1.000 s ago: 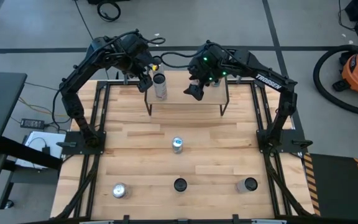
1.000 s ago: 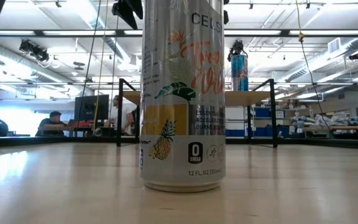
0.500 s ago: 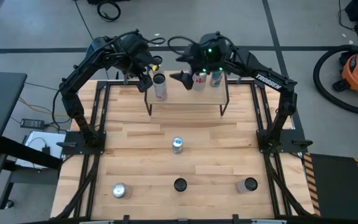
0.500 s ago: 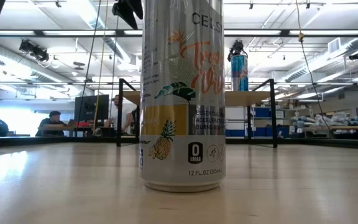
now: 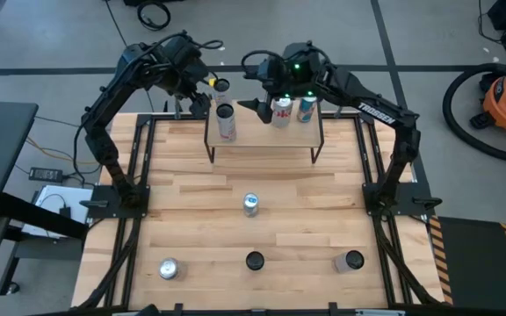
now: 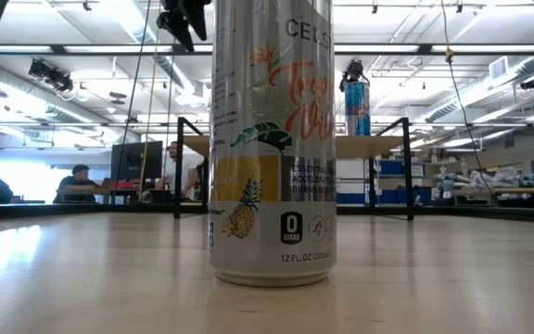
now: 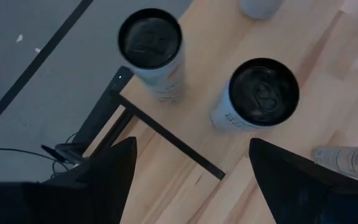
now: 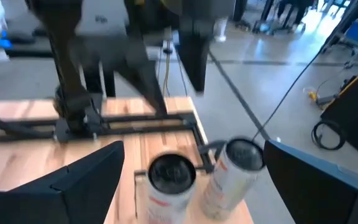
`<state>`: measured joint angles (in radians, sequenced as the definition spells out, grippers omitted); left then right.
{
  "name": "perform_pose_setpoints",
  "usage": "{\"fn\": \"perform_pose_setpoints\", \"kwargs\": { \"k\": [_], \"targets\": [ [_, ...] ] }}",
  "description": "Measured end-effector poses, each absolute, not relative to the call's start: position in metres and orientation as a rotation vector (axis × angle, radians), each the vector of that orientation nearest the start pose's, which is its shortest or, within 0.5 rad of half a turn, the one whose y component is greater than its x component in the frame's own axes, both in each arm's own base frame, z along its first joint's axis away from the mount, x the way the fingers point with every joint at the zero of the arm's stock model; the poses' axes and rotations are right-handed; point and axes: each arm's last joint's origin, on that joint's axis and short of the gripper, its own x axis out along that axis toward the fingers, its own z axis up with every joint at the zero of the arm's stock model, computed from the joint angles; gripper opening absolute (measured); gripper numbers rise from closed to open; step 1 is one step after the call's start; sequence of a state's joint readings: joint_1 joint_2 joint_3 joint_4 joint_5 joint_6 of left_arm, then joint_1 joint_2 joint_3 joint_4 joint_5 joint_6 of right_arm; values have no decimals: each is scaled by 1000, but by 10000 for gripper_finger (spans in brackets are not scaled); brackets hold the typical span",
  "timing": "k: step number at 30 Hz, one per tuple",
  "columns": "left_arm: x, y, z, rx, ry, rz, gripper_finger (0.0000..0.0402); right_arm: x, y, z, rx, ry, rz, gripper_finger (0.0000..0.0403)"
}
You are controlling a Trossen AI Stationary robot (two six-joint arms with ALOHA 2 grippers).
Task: Place canned beverage on shelf
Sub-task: Put the white soda can on the shelf
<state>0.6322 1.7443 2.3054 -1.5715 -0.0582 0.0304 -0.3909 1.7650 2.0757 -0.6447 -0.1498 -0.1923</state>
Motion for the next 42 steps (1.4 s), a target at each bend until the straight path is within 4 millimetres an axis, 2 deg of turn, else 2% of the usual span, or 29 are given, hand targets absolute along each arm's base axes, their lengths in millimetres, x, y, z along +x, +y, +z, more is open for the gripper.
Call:
{"fn": "perform_pose_setpoints", "kwargs": {
  "k": [6, 15, 23, 26, 30, 34, 42],
  "targets": [
    [226, 161, 473, -258, 957, 576, 313, 355, -154, 443, -137, 368, -217, 395],
    [203, 135, 494, -257, 862, 580, 313, 358, -159, 446, -158, 279, -240, 395],
    [189, 124, 504, -246, 817, 609, 313, 359, -159, 449, -123, 250, -344, 395],
    [185, 122, 497, -263, 841, 621, 313, 359, -160, 449, -130, 267, -383, 395],
    [176, 117, 477, -294, 911, 671, 313, 358, -160, 448, -128, 278, -395, 395],
    [165, 110, 463, -304, 861, 708, 313, 358, -160, 448, -127, 278, -392, 395],
    [140, 91, 436, -342, 800, 722, 313, 360, -156, 448, -114, 255, -211, 395]
  ]
}}
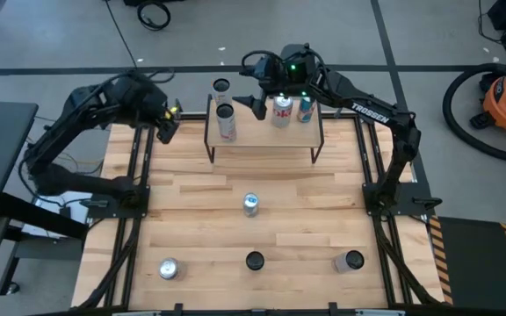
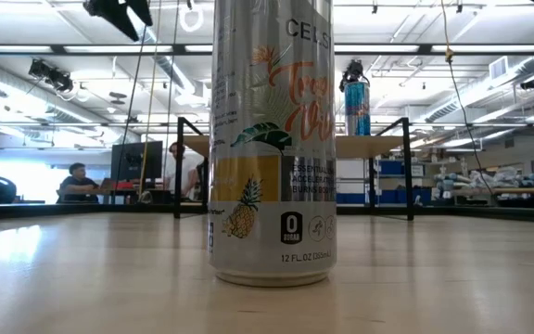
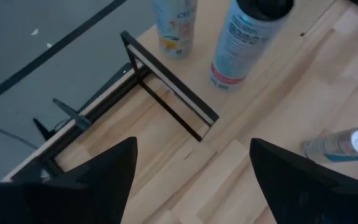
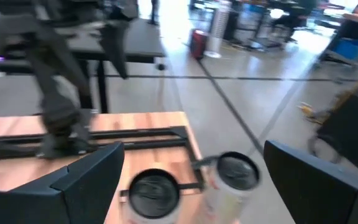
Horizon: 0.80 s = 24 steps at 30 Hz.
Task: Place canned beverage on shelf
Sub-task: Put the white soda can on the shelf
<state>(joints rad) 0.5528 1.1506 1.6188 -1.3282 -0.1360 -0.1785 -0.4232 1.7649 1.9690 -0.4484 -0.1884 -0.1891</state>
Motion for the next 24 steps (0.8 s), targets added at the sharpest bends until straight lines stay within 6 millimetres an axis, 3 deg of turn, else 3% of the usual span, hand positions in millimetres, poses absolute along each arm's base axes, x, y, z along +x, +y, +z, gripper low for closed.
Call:
{"fn": "perform_pose_setpoints", "kwargs": {
  "k": [10, 19, 24],
  "targets": [
    [123, 69, 408, -342, 704, 672, 313, 362, -154, 446, -213, 229, -127, 395],
    [118, 55, 383, -341, 641, 609, 313, 375, -160, 427, -222, 230, -124, 395],
    [117, 50, 365, -322, 623, 578, 313, 389, -167, 406, -217, 287, -117, 395]
  ]
}}
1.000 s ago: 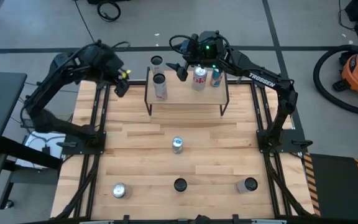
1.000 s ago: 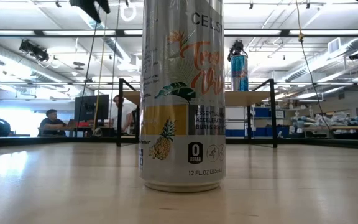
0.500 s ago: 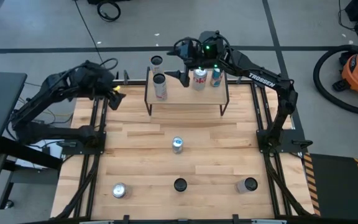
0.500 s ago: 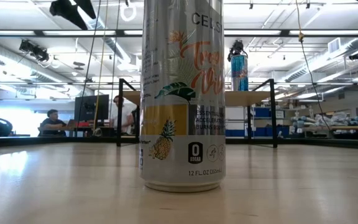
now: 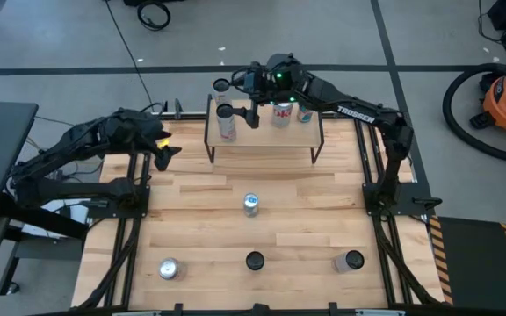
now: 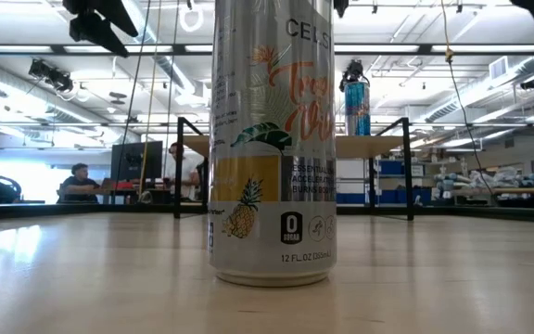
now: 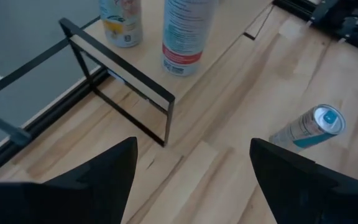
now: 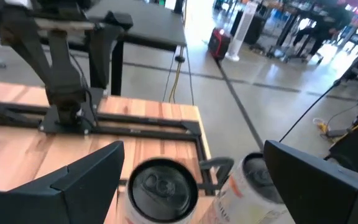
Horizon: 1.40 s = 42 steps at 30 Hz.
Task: Place canned beverage on shelf
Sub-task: Put the white soda can on the shelf
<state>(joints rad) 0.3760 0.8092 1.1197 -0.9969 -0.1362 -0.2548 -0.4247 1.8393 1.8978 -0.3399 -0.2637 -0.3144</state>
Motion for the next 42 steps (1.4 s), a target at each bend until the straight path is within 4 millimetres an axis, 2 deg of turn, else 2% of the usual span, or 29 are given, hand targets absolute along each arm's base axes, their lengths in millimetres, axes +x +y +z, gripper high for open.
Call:
{"fn": "perform_pose_setpoints", "kwargs": {
  "k": [6, 14, 22, 31, 36, 42],
  "targets": [
    [116, 49, 348, -314, 594, 569, 313, 399, -174, 388, -195, 330, -111, 395],
    [121, 51, 340, -287, 578, 559, 313, 397, -174, 386, -143, 335, -42, 395],
    [127, 53, 327, -276, 582, 555, 313, 405, -177, 371, -128, 377, -14, 395],
    [127, 54, 324, -278, 591, 555, 313, 404, -176, 370, -134, 385, 16, 395],
    [127, 54, 324, -278, 591, 555, 313, 409, -178, 359, -119, 421, 24, 395],
    [127, 54, 324, -279, 592, 555, 313, 412, -179, 356, -121, 422, 19, 382]
  ]
}}
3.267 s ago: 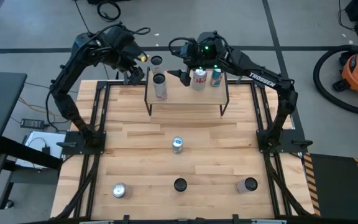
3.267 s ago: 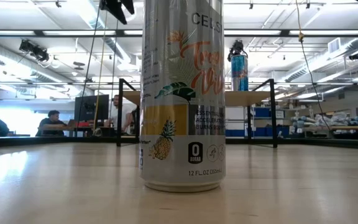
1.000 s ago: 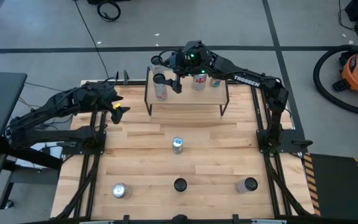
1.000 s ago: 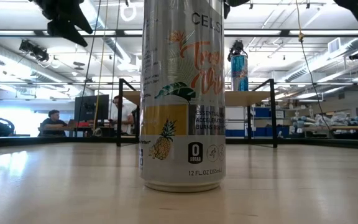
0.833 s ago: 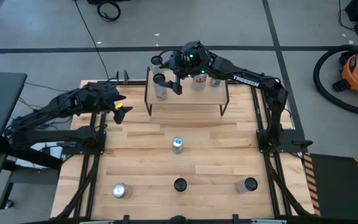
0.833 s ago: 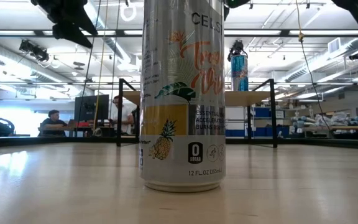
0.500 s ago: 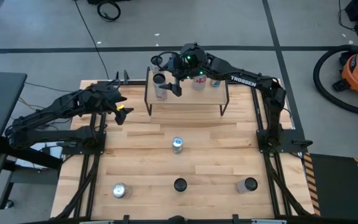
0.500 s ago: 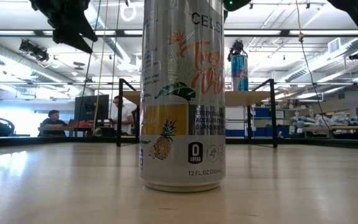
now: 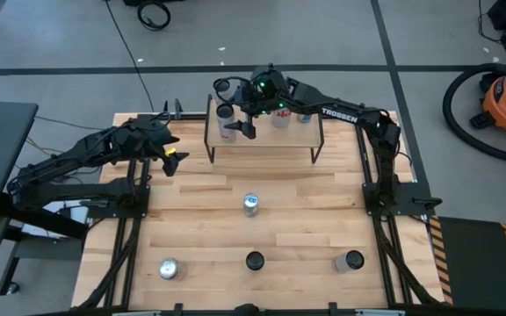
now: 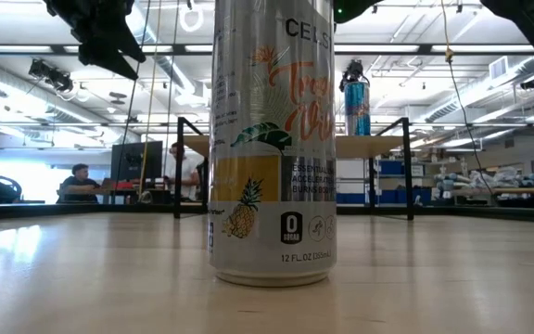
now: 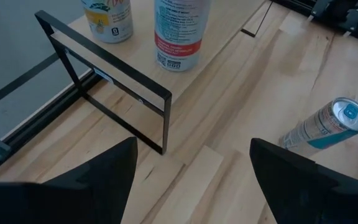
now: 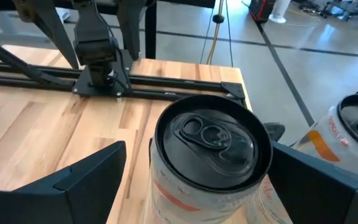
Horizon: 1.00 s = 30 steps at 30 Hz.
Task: Place canned beverage on shelf
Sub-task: Put the white soda can on the shelf
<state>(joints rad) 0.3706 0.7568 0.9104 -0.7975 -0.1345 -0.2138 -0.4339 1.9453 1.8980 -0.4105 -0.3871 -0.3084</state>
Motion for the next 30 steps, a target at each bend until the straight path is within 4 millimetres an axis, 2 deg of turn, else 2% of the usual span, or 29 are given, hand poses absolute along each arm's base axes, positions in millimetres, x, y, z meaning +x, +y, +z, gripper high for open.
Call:
{"fn": "perform_pose_setpoints", "kwargs": {
  "k": [5, 14, 22, 30],
  "targets": [
    [127, 54, 324, -278, 592, 556, 313, 412, -179, 357, -126, 408, 15, 348],
    [127, 54, 324, -279, 592, 556, 313, 412, -180, 356, -118, 421, -2, 262],
    [127, 54, 324, -279, 592, 556, 313, 407, -181, 361, -91, 440, -114, 260],
    [127, 54, 324, -279, 593, 556, 313, 384, -181, 391, -102, 414, -266, 262]
  ]
}}
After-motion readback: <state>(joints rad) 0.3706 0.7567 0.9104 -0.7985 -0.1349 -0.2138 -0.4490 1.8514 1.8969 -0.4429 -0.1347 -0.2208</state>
